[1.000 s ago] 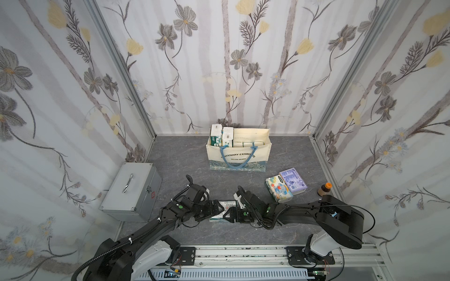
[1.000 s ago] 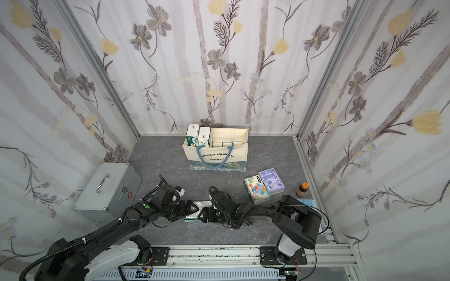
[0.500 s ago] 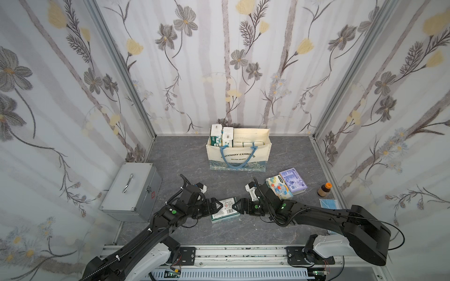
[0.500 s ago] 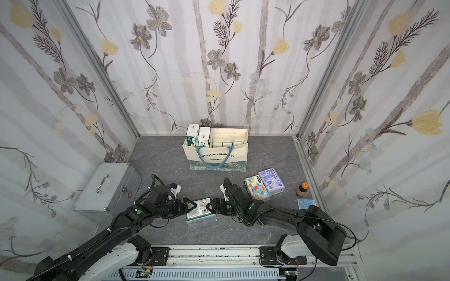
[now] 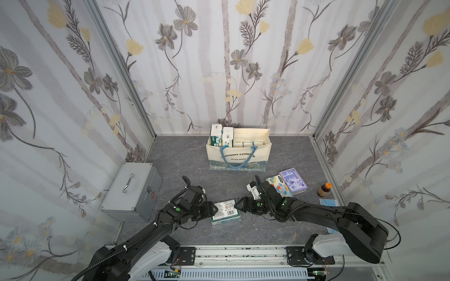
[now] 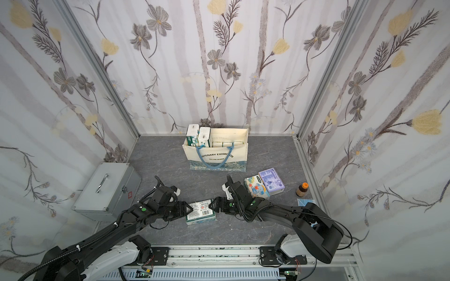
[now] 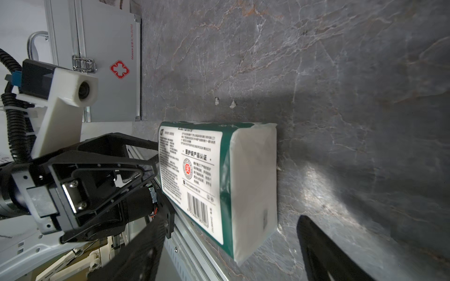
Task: Put tissues into the canvas bag
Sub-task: Pick up the pack of facial tissues from the center of the board.
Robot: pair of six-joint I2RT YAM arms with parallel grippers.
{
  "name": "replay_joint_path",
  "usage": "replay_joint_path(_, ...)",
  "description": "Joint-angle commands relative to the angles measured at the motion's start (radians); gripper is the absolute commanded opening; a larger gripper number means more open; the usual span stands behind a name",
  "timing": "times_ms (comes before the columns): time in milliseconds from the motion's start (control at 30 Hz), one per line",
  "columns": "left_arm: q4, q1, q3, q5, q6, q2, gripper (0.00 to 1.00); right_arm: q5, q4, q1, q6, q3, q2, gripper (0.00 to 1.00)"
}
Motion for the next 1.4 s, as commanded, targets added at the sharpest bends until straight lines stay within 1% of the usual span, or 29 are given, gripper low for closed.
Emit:
replay_joint_path(0,0.033,0.0,-0.034,-0.01,-0.02,-0.018,0.57,-0.07,0.092,0.0,0.014,-0.001,0.039,0.85)
replay_joint_path(67,0.043,0.001,-0.056,-0.009,-0.024,-0.023,0.53,-0.086,0.117,0.001,0.025,-0.003,0.065,0.84)
replay_joint_path(167,0.06,0.0,-0.087,-0.009,-0.031,-0.029,0.49,-0.091,0.133,0.002,0.032,-0.001,0.09,0.84)
replay_joint_path(300,0.07,0.0,-0.117,-0.01,-0.04,-0.039,0.3,-0.084,0.11,0.002,0.023,0.004,0.1,0.84)
replay_joint_path(433,0.07,0.0,-0.129,-0.019,-0.044,-0.049,0.25,-0.083,0.107,0.002,0.02,0.004,0.105,0.84)
replay_joint_path(533,0.072,0.0,-0.135,-0.024,-0.042,-0.047,0.23,-0.085,0.109,0.002,0.021,0.006,0.111,0.84)
replay_joint_path(767,0.083,0.001,-0.152,-0.027,-0.044,-0.045,0.15,-0.115,0.154,0.003,0.038,0.014,0.151,0.84)
replay_joint_path(967,0.079,0.0,-0.16,-0.032,-0.044,-0.06,0.14,-0.149,0.194,0.005,0.056,0.034,0.199,0.84)
replay_joint_path(1100,0.081,0.0,-0.16,-0.033,-0.043,-0.062,0.15,-0.186,0.259,0.011,0.087,0.048,0.261,0.84)
replay_joint_path(1233,0.085,0.0,-0.16,-0.03,-0.042,-0.061,0.15,-0.203,0.256,0.033,0.079,0.087,0.289,0.81)
replay_joint_path(1367,0.086,0.0,-0.161,-0.027,-0.042,-0.058,0.15,-0.205,0.228,0.048,0.056,0.117,0.292,0.77)
